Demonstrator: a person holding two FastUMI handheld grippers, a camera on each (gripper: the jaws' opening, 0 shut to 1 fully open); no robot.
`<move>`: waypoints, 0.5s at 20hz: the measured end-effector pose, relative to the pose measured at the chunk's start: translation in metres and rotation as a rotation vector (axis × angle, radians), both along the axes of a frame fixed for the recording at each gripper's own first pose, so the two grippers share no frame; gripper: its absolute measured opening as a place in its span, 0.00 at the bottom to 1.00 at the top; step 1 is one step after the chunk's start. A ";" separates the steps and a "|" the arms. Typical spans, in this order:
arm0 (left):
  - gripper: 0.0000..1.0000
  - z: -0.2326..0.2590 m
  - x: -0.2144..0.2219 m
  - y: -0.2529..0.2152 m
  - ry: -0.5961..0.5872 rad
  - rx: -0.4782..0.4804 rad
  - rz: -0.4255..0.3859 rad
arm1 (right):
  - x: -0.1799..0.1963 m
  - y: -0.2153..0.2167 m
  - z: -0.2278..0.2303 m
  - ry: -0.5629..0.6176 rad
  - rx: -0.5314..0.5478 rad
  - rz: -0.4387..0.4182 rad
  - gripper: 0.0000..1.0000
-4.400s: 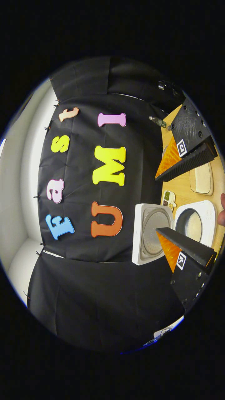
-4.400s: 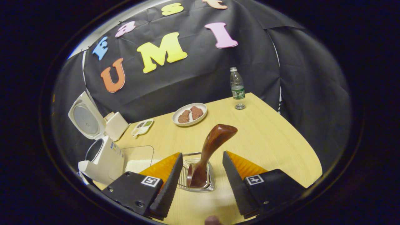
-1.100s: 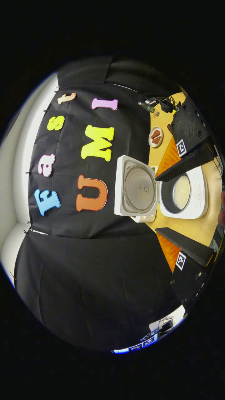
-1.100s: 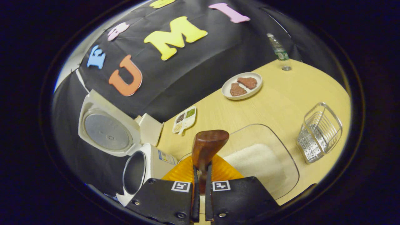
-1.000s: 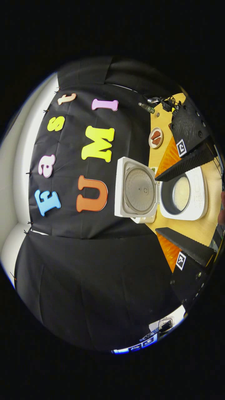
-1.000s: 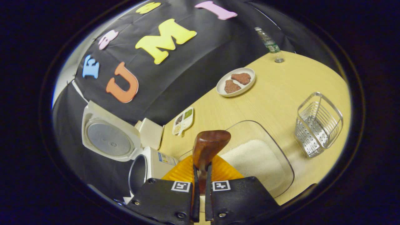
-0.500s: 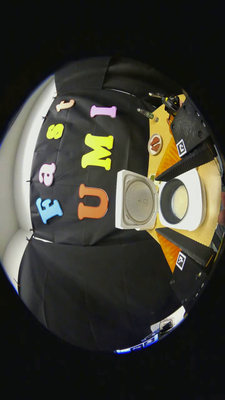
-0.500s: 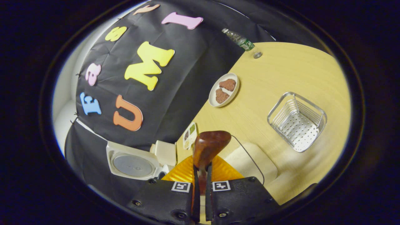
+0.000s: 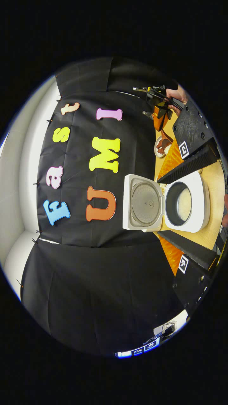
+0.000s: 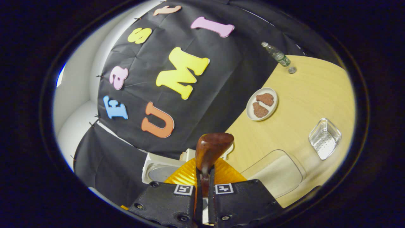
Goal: Close the left gripper, press the button to open the rice cooker; take a wooden spoon from the chopstick holder with the right hand, scoop a spoonful of rice and pour it into the rice cooker, then put the wooden spoon back into the chopstick holder.
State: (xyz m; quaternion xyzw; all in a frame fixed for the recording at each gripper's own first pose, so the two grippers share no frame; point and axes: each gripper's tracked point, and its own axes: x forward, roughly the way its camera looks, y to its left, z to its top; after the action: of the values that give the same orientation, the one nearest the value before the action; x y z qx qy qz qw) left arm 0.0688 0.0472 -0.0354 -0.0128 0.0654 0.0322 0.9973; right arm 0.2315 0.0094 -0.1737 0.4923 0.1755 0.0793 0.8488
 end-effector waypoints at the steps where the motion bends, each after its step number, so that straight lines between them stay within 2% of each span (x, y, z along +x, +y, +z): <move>1: 0.94 0.001 -0.002 0.005 -0.010 0.003 0.006 | 0.004 0.014 0.010 -0.014 -0.007 0.017 0.12; 6: 0.94 0.015 -0.008 0.035 -0.081 -0.010 0.049 | 0.025 0.084 0.034 -0.040 -0.065 0.097 0.11; 10: 0.94 0.017 -0.013 0.064 -0.101 -0.003 0.078 | 0.045 0.137 0.025 -0.042 -0.160 0.136 0.12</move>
State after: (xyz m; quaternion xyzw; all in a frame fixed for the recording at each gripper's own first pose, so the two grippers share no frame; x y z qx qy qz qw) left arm 0.0561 0.1111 -0.0183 -0.0183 0.0144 0.0704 0.9972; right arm 0.2767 0.1466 -0.1485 0.4082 0.1964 0.1331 0.8815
